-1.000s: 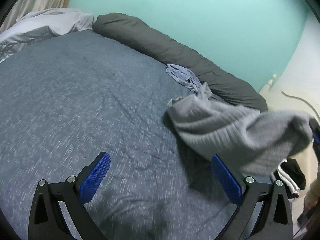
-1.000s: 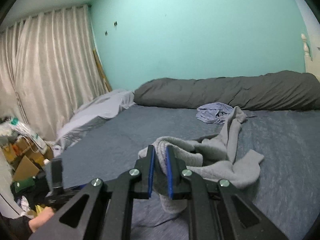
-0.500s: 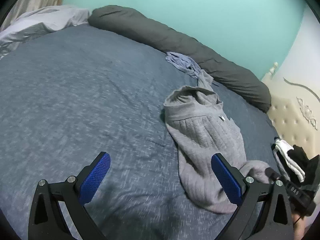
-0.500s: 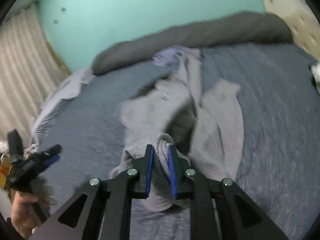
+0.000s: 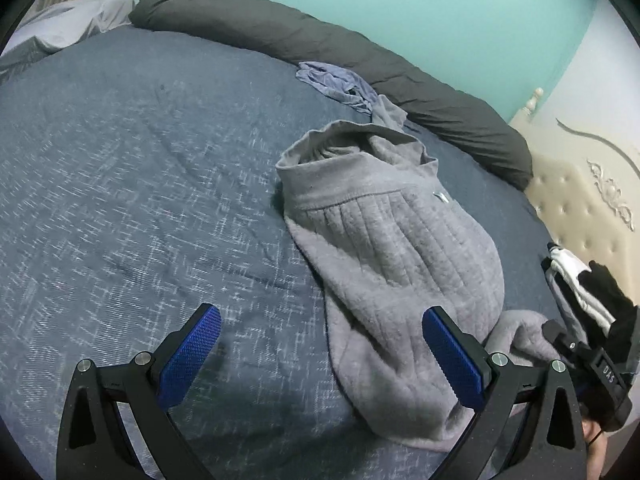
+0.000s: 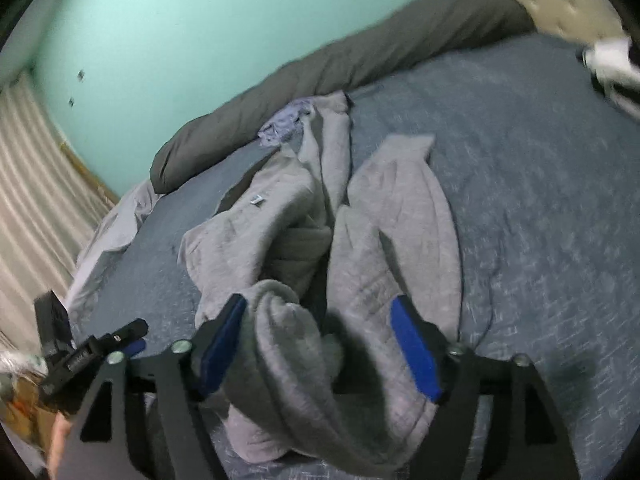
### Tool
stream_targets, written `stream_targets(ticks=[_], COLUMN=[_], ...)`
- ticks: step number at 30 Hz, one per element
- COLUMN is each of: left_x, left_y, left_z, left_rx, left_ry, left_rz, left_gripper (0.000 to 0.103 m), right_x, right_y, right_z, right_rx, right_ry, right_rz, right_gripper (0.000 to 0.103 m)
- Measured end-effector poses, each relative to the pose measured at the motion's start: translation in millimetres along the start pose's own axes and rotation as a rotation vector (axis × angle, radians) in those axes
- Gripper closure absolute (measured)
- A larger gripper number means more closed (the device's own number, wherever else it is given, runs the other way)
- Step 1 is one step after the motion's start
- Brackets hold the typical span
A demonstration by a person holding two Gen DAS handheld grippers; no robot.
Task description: Fold clothes
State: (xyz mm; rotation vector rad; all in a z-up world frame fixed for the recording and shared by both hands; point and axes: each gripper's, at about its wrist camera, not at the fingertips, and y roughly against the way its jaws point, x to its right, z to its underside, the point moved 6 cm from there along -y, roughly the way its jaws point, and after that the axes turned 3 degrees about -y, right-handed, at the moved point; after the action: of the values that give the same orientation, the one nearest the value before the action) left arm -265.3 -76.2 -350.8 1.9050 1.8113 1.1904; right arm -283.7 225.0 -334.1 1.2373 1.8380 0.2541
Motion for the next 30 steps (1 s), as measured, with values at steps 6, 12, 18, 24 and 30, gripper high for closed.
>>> stream_targets(ticks=[6,12,18,24,30], left_x=[11,16,17,21,26], left_y=[-11,-21,-32,-46,-65], left_z=[-8,-10,-16,-29,-43], left_rx=[0.001,-0.024,-0.029,-0.031,-0.045], left_ry=[-0.015,-0.044,-0.057,-0.070,-0.068], left_rz=[0.002,0.006,-0.009,-0.011,0.017], left_gripper=[0.000,0.000,0.000,0.000,0.000], right_x=[10,26,32,34,34], right_y=[-9,-19,-22,-24,-27], right_z=[-1,0,-3,-4,-6], right_rx=[-0.028,-0.048,-0.051,-0.049,-0.048], right_ry=[-0.035,-0.101,-0.132,-0.141,-0.141], right_rz=[-0.002,0.000,-0.008,-0.006,-0.002], right_gripper=[0.015,0.010,0.010,0.010,0.010])
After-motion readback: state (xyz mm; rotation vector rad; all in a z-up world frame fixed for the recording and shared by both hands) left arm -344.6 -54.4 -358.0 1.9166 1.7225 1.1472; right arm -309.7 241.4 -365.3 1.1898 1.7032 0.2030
